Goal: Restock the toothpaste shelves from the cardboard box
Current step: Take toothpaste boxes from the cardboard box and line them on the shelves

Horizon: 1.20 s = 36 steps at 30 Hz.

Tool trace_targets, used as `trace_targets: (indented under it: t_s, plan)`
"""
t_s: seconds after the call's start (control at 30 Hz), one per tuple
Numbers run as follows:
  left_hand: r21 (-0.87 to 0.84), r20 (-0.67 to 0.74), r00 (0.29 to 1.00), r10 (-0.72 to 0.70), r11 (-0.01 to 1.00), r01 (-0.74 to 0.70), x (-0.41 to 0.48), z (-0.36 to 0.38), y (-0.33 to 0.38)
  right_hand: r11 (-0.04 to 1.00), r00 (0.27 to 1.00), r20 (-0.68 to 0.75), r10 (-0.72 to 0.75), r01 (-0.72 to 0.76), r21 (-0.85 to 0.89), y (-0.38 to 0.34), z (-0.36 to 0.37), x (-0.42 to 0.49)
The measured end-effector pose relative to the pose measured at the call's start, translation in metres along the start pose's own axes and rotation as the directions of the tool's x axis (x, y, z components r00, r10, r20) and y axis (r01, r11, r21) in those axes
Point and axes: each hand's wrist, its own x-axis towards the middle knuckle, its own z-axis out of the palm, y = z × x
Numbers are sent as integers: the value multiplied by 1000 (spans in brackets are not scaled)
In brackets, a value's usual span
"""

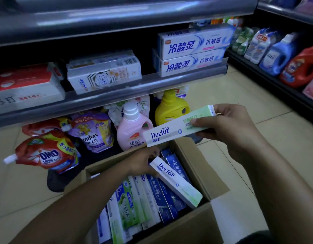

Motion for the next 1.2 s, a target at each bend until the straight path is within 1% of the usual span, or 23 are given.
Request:
trace_targets:
  t_s: [0.13, 0.17, 0.23, 0.3, 0.37, 0.47, 0.53, 0.6, 0.67, 0.73, 0.77, 0.83, 0.87, 0.93, 1.0, 1.1, 1.17, 1.2]
  plan:
    - [-200, -83, 996, -28, 980, 11, -33, -15, 3, 1000, 1000, 4, 30, -30, -2, -1, 13, 12]
    - [-263, -125, 991, -39, 965, 5, -43, -20, 5, 999, 999, 7, 35, -35, 7, -1, 17, 14]
    - [-388, -253, 964, -88, 921, -18, -65, -31, 11, 999, 999, 24, 25, -25, 24, -1, 26, 17]
    - [-483, -386, 912, -140, 873, -71, -87, -45, 16, 998, 998, 59, 18, -21, 58, -2, 36, 19]
    - [-541, -489, 855, -174, 830, -140, -110, -61, 21, 995, 995, 102, 22, -32, 95, -3, 46, 19]
    - [-557, -610, 763, -215, 801, -220, -149, -88, 28, 985, 988, 157, -17, -11, 174, -6, 68, 15]
    - [-573, -662, 710, -239, 772, -274, -172, -105, 34, 970, 980, 191, -60, 12, 245, -8, 82, 10]
    - [-552, -735, 627, -258, 765, -332, -194, -122, 46, 956, 967, 233, -100, 28, 293, -12, 97, 4]
    - [-483, -821, 505, -265, 795, -368, -214, -138, 61, 947, 949, 282, -141, 47, 317, -19, 111, -1]
    - [-415, -877, 413, -245, 821, -393, -233, -153, 78, 934, 933, 313, -179, 62, 351, -28, 126, -6]
    - [-384, -890, 398, -223, 837, -391, -243, -159, 87, 925, 924, 327, -198, 66, 373, -34, 134, -9]
    - [-322, -899, 408, -160, 873, -366, -262, -171, 104, 909, 899, 360, -248, 88, 407, -48, 153, -14]
    - [-312, -895, 422, -144, 878, -363, -270, -175, 111, 902, 887, 371, -275, 105, 419, -54, 161, -18]
    - [-305, -898, 420, -133, 875, -375, -289, -187, 124, 884, 867, 375, -329, 143, 446, -71, 182, -25]
    - [-278, -912, 395, -116, 880, -385, -308, -200, 134, 866, 852, 363, -378, 188, 463, -88, 202, -31]
    - [-230, -936, 340, -95, 895, -383, -331, -225, 145, 852, 807, 368, -461, 287, 438, -112, 233, -41]
    - [-182, -952, 298, -72, 915, -360, -343, -245, 152, 828, 784, 323, -530, 397, 395, -127, 255, -43]
    - [-161, -959, 277, -65, 926, -341, -347, -254, 155, 808, 770, 279, -574, 479, 342, -134, 264, -40]
